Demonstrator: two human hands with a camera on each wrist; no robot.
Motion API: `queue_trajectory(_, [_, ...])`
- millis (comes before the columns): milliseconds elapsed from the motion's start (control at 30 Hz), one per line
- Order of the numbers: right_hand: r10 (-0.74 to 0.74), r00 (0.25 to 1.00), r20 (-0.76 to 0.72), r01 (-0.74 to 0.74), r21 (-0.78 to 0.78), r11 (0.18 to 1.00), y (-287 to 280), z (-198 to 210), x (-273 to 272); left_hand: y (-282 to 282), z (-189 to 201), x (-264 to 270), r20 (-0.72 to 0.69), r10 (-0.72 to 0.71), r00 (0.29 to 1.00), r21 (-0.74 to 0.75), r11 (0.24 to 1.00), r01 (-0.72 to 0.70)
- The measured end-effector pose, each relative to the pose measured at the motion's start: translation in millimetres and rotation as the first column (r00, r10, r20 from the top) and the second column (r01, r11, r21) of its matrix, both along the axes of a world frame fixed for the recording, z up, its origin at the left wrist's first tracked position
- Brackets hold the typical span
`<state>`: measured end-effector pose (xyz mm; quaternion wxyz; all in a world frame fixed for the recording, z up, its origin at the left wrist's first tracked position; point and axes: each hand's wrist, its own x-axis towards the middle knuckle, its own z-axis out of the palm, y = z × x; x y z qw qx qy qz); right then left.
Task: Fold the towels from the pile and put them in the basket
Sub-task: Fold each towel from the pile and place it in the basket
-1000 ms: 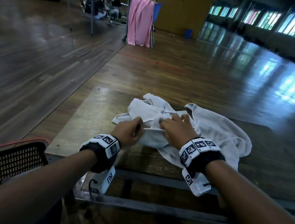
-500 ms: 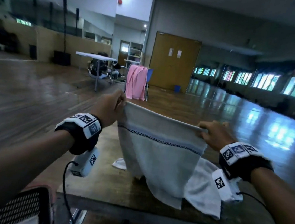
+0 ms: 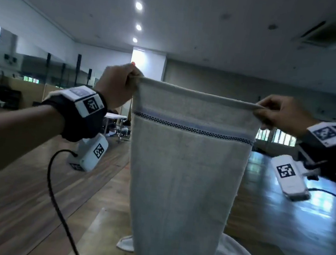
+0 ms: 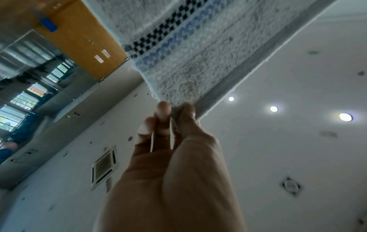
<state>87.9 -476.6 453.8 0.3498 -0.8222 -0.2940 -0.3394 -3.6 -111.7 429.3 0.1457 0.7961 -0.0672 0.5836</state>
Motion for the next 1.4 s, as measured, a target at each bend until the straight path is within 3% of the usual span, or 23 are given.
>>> queue_trajectory(167, [0.117,0.993,-0.018,-0.111,0.212,0.971,-1.8,51.4,-10.9,1.5,54.2,-12.3,0.084,0.022,0.996,-0.018,1.000,-0.021])
queue_trajectory(300, [0.196,0.980,-0.024,-0.177,0.331,0.927,10.9,60.7,-4.6,10.3,71.8,-5.2,0.023,0.065,0.998,-0.085,0.994,-0.063])
queue_trajectory(433, [0.237,0.969,-0.077,-0.191,0.381,0.905,21.1,25.6,19.7,22.6,38.9,12.2,-0.165,0.010,0.986,-0.163,0.986,-0.037])
queue_trajectory(533, [0.221,0.952,-0.213,-0.146,0.321,0.936,21.6,-17.4,38.6,26.4,-3.5,22.6,-0.365,-0.090,0.927,-0.200,0.980,0.016])
queue_trajectory(600, [0.181,0.936,-0.301,-0.097,0.275,0.957,21.4,-39.8,45.0,24.5,-28.6,30.0,-0.418,-0.087,0.904,-0.182,0.983,0.011])
queue_trajectory(733, [0.163,0.946,-0.280,-0.071,0.311,0.948,19.4,-46.9,44.2,14.8,-43.6,34.5,-0.298,-0.051,0.953,-0.148,0.989,0.006])
queue_trajectory(900, [0.075,0.996,-0.042,-0.055,0.355,0.933,14.4,-14.2,25.6,8.2,-5.1,22.9,-0.107,-0.030,0.994,-0.186,0.983,0.009])
queue_trajectory(1033, [0.088,0.996,0.004,-0.083,0.386,0.919,13.5,0.8,9.5,6.9,13.4,6.9,-0.053,-0.074,0.996,-0.218,0.974,0.061])
queue_trajectory(1167, [0.139,0.982,-0.128,-0.099,0.279,0.955,10.1,-10.6,4.8,11.1,-8.0,2.2,-0.123,-0.111,0.986,-0.193,0.977,0.086])
queue_trajectory(1400, [0.134,0.932,-0.337,-0.107,0.098,0.989,11.3,-75.8,37.1,32.2,-84.6,26.9,-0.278,-0.153,0.948,-0.162,0.981,0.111])
